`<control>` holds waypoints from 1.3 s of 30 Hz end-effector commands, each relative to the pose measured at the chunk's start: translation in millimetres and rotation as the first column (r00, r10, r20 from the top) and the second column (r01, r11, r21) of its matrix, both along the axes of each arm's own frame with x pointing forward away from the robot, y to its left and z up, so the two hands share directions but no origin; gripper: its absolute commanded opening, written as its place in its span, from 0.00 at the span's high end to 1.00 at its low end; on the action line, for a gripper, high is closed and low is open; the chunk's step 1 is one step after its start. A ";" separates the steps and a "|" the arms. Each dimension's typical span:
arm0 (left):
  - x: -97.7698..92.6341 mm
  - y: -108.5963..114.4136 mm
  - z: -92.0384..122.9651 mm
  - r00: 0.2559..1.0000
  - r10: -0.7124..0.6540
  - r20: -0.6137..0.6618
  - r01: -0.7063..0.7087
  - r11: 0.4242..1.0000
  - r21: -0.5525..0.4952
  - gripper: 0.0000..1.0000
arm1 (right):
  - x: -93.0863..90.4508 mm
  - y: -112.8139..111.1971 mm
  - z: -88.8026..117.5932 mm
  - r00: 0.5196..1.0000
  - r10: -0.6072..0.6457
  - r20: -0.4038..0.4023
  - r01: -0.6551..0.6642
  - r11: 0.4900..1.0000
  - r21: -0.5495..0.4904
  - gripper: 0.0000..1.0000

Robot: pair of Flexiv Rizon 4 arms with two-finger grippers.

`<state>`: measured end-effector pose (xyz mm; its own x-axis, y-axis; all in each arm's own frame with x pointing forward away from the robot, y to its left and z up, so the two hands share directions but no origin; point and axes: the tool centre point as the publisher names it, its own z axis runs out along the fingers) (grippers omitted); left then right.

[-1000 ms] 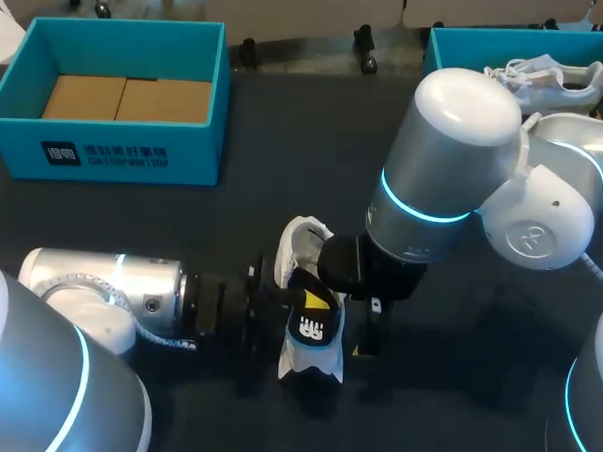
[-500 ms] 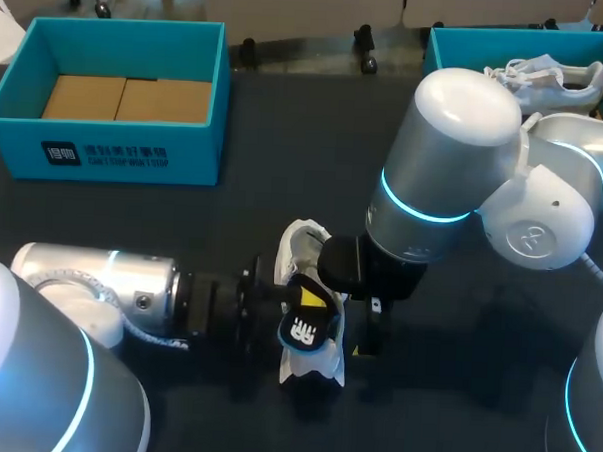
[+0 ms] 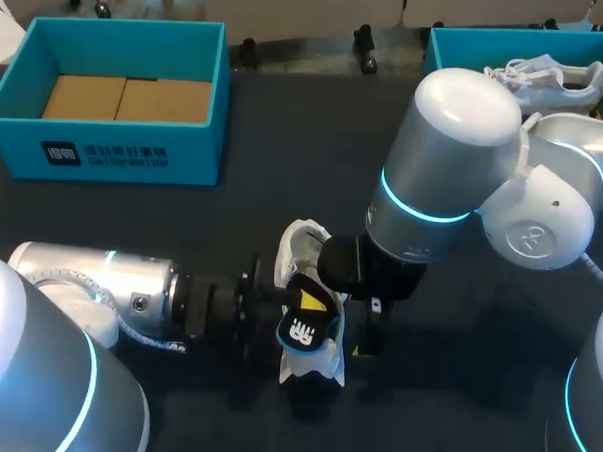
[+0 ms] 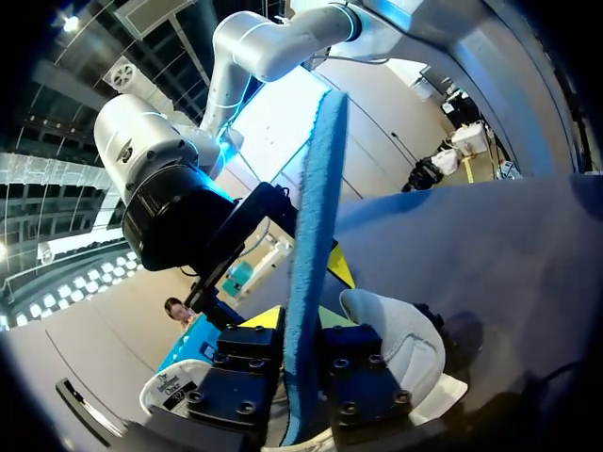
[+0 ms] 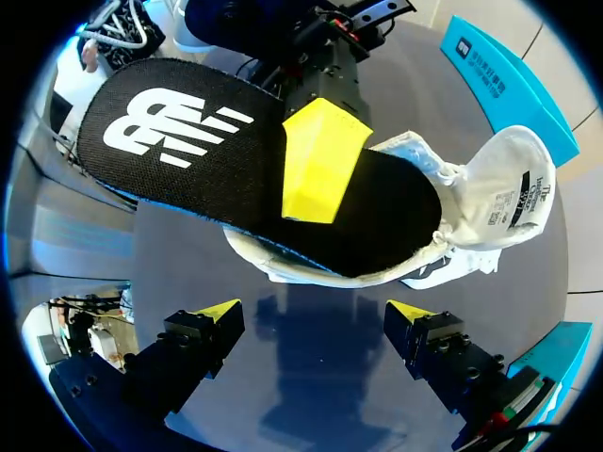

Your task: Take the shoe out of the shoebox, open the shoe tongue, remove and reinsert the insole, then place the shoe into the shoebox

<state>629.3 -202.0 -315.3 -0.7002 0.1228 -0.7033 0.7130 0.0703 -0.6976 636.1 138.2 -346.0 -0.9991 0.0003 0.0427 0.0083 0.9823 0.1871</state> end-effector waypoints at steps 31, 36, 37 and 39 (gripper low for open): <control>23.2 -10.6 -26.0 0.985 0.076 0.157 -0.086 0.994 0.061 1.00 | -0.5 0.6 -1.4 1.000 0.000 0.002 0.000 1.000 -0.001 0.00; 23.5 -7.5 -23.7 0.990 0.076 0.122 -0.085 0.994 0.068 1.00 | -0.5 0.6 -1.4 1.000 0.000 0.002 0.000 1.000 -0.001 0.00; 22.3 -6.4 -22.5 0.990 0.075 0.116 -0.083 0.994 0.067 1.00 | -0.5 0.6 -1.4 1.000 0.000 0.002 0.000 1.000 -0.001 0.00; 19.0 -4.0 -20.6 0.992 0.067 0.106 -0.075 0.995 0.066 1.00 | -0.5 0.6 -1.4 1.000 0.000 0.002 0.000 1.000 -0.001 0.00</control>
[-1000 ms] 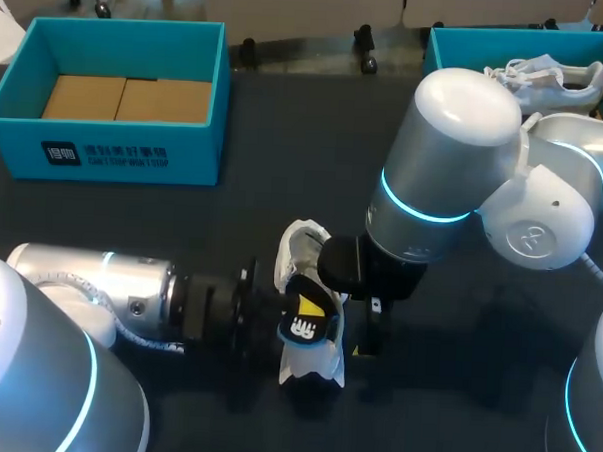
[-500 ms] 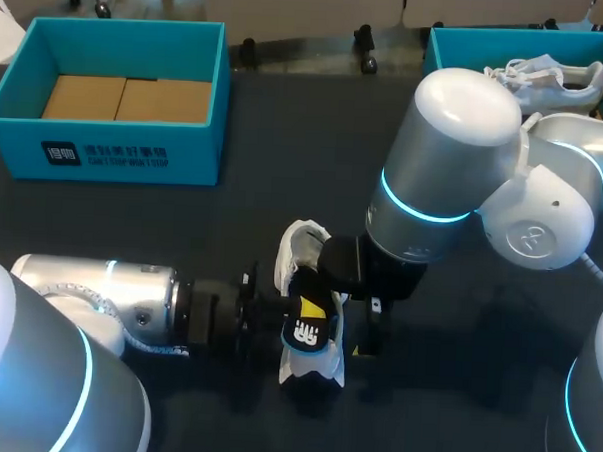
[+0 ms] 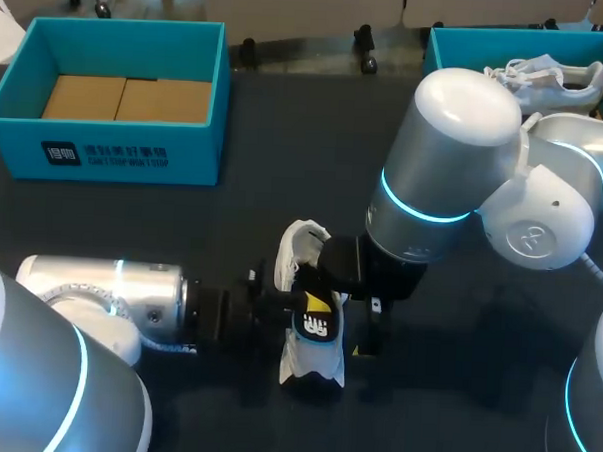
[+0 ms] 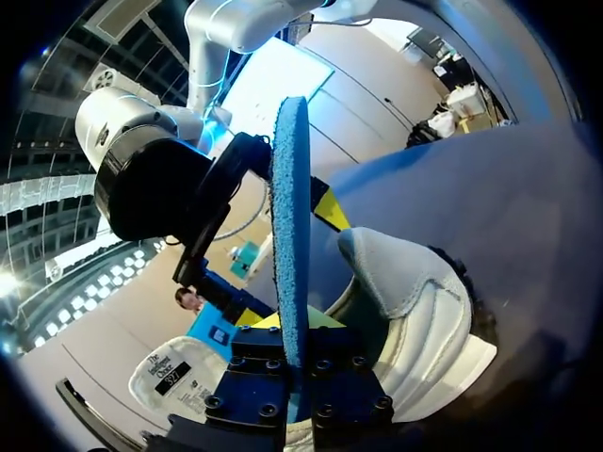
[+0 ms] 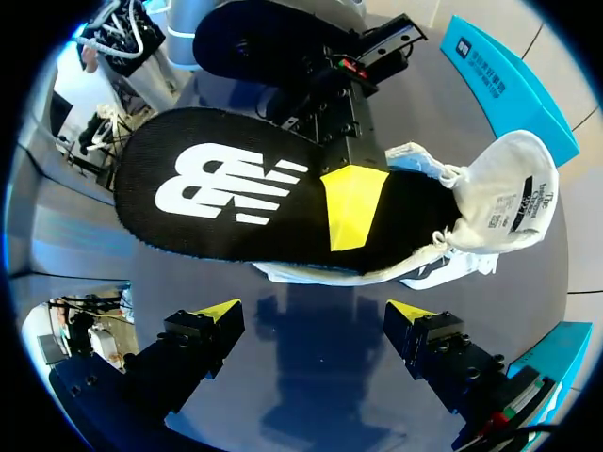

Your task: Take the shoe out of the shoebox, open the shoe tongue, remove and reinsert the insole, then place the shoe into the shoebox

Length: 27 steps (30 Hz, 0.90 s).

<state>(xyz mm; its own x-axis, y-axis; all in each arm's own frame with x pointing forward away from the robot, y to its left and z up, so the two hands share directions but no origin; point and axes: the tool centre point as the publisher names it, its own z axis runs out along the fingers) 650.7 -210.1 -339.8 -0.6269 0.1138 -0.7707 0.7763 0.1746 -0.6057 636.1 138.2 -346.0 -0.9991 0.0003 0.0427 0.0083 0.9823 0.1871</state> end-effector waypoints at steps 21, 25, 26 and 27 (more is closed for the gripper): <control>-26.0 15.9 23.9 0.995 -0.067 -0.070 0.066 0.998 -0.009 0.84 | -0.6 0.6 -1.4 1.000 0.000 0.002 0.000 1.000 -0.001 0.00; -29.7 11.1 22.2 0.996 -0.079 -0.030 0.078 0.997 -0.011 1.00 | -0.6 0.6 -1.4 1.000 0.000 0.002 0.000 1.000 -0.001 0.00; -30.5 9.8 20.8 0.997 -0.080 -0.017 0.080 0.997 -0.016 1.00 | -0.6 0.6 -1.4 1.000 0.000 0.002 0.000 1.000 -0.001 0.00; -30.8 8.6 19.5 0.997 -0.081 -0.003 0.081 0.997 -0.016 1.00 | -0.6 0.6 -1.4 1.000 0.000 0.002 0.000 1.000 -0.001 0.00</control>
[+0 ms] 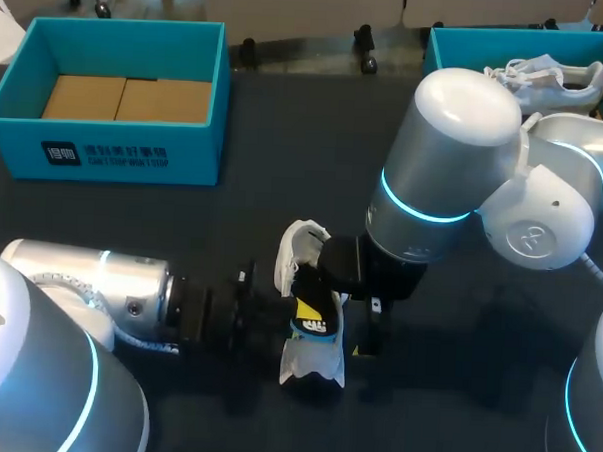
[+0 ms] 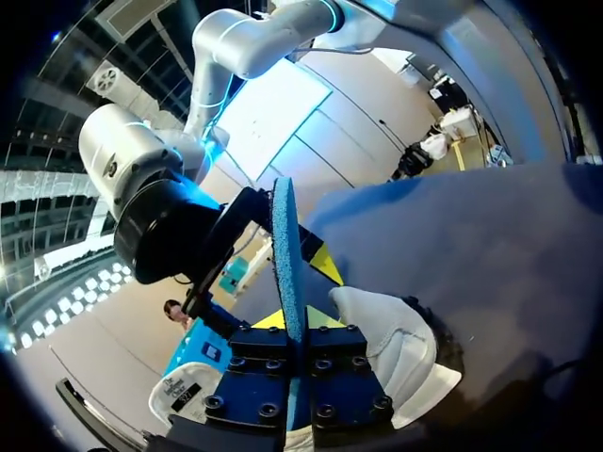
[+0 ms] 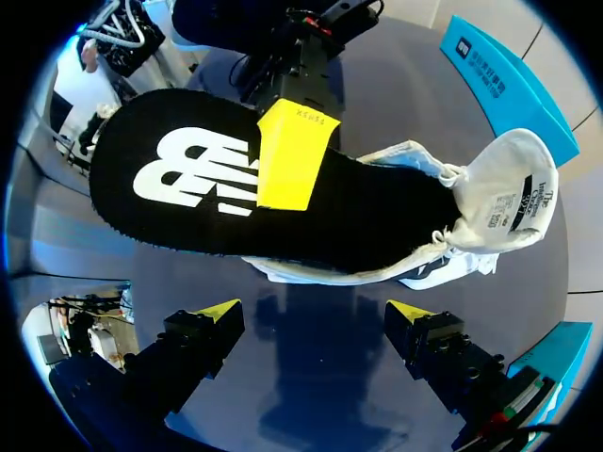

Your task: Take the shoe out of the shoebox, open the shoe tongue, remove and reinsert the insole, then place the shoe into the shoebox

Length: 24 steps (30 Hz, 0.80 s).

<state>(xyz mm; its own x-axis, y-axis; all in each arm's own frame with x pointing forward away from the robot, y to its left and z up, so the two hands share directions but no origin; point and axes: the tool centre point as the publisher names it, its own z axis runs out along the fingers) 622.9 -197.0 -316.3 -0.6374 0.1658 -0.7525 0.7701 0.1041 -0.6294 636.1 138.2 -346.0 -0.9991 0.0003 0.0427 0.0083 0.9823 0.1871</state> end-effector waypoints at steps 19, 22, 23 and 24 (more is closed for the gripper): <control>25.5 -12.5 -27.9 0.986 0.072 0.152 -0.078 0.996 0.033 1.00 | -0.6 0.6 -1.4 1.000 0.000 0.002 0.000 1.000 -0.001 0.00; 27.4 -12.1 -28.6 0.986 0.078 0.147 -0.085 0.996 0.041 1.00 | -0.6 0.6 -1.4 1.000 0.000 0.002 0.000 1.000 -0.001 0.00; 27.3 -11.3 -28.4 0.988 0.077 0.133 -0.083 0.996 0.042 1.00 | -0.6 0.6 -1.4 1.000 0.000 0.002 0.000 1.000 -0.001 0.00; 26.4 -10.4 -27.5 0.990 0.075 0.123 -0.080 0.996 0.041 1.00 | -0.6 0.6 -1.4 1.000 0.000 0.002 0.000 1.000 -0.001 0.00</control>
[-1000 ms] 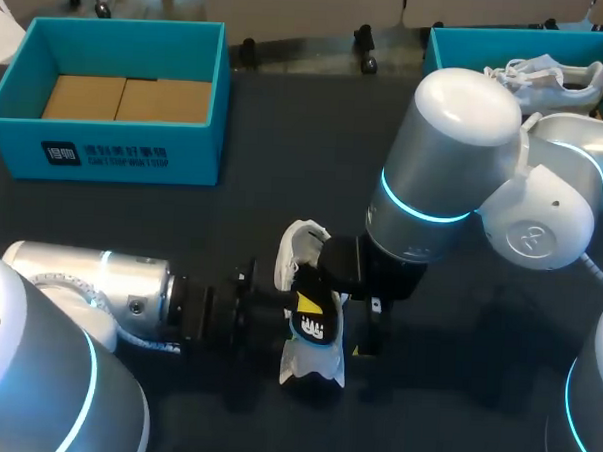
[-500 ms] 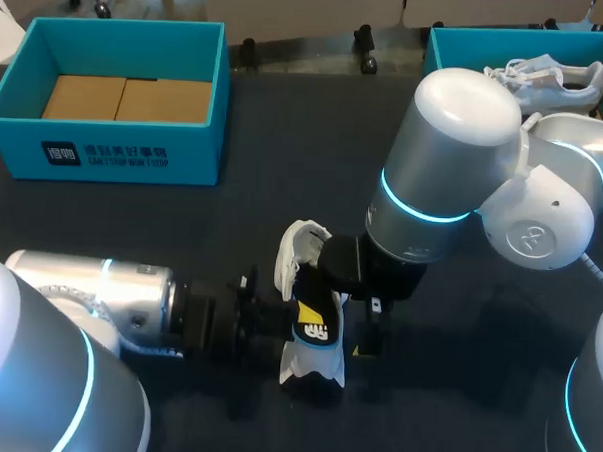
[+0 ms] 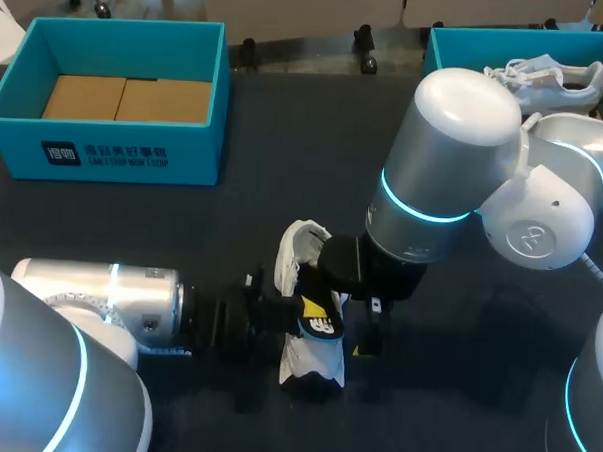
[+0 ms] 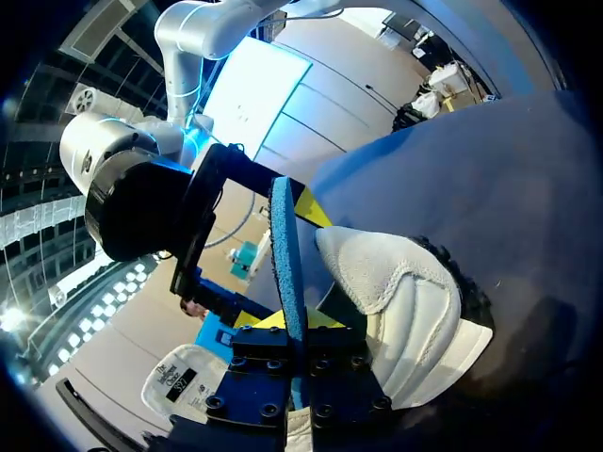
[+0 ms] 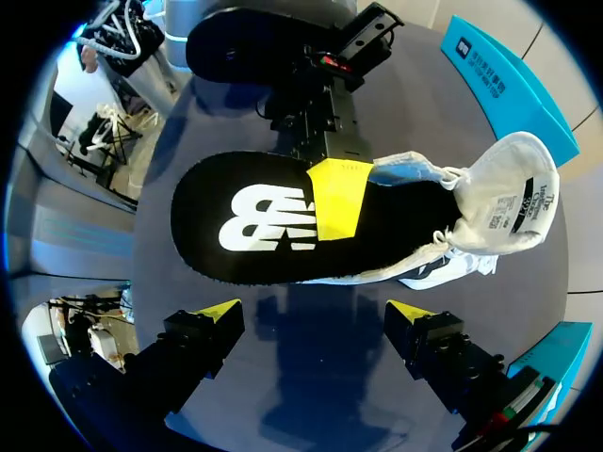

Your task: Take the shoe out of the shoebox, open the shoe tongue, remove and reinsert the insole, then place the shoe into the shoebox

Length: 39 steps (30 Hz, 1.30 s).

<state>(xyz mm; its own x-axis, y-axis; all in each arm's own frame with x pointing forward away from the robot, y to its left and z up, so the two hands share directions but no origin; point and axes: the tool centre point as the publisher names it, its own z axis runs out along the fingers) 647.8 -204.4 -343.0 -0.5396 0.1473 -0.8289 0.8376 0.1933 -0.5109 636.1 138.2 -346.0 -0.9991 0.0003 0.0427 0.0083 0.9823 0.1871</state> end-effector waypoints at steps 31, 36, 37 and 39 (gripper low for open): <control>-16.6 -2.4 12.1 0.998 -0.052 0.019 0.052 0.998 -0.023 1.00 | -0.5 0.6 -1.4 1.000 0.000 0.002 0.000 1.000 -0.001 0.00; -9.3 -3.5 6.8 0.998 -0.039 0.052 0.040 0.999 -0.004 1.00 | -0.5 0.6 -1.4 1.000 0.000 0.002 0.000 1.000 -0.001 0.00; -8.0 -3.7 5.6 0.998 -0.036 0.060 0.037 0.999 -0.001 1.00 | -0.5 0.6 -1.4 1.000 0.000 0.002 0.000 1.000 -0.001 0.00; -4.9 -4.3 3.6 0.998 -0.029 0.061 0.029 1.000 0.005 1.00 | -0.5 0.6 -1.4 1.000 0.000 0.002 0.000 1.000 -0.001 0.00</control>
